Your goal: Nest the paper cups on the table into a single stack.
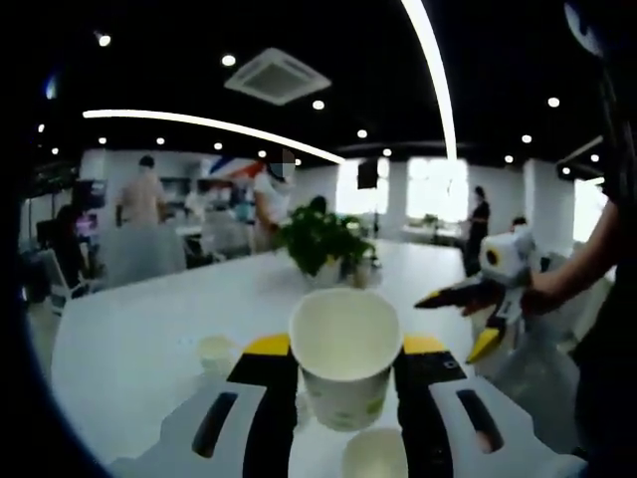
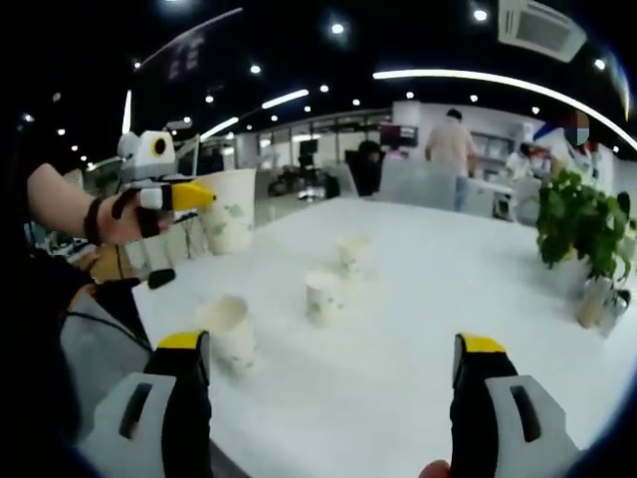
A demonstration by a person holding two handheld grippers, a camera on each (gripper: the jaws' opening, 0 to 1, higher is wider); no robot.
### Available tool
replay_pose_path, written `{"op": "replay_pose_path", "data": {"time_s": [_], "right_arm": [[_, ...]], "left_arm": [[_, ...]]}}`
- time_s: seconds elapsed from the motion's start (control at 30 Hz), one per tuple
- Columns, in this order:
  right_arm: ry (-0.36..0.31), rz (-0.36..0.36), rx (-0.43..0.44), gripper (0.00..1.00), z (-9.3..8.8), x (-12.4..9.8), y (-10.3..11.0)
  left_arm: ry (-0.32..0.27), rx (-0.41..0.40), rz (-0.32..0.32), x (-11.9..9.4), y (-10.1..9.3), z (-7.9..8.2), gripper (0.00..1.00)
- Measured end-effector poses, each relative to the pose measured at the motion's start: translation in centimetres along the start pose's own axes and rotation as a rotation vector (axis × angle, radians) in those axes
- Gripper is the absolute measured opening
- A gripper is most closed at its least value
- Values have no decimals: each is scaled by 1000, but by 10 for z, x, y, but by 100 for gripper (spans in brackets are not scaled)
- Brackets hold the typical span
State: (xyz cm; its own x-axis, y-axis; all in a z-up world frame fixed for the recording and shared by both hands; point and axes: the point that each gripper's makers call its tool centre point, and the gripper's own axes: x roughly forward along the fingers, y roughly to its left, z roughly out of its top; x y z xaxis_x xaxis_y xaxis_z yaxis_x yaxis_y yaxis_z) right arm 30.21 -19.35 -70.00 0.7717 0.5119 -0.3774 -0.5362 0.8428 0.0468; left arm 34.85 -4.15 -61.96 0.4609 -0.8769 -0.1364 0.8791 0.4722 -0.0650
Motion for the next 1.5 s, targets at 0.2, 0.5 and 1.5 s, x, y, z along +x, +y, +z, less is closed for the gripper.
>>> {"op": "replay_pose_path", "data": {"time_s": [0.2,0.5,1.5], "right_arm": [[5,-2,1,100,-1,0,0],[15,-3,3,100,-3,1,0],[38,-3,-9,100,-7,-5,2]], "left_arm": [[8,-20,-8,0,-4,-12,36],[23,-41,-22,-3,-15,-31,36],[90,-70,-55,0,-29,-84,40]]}}
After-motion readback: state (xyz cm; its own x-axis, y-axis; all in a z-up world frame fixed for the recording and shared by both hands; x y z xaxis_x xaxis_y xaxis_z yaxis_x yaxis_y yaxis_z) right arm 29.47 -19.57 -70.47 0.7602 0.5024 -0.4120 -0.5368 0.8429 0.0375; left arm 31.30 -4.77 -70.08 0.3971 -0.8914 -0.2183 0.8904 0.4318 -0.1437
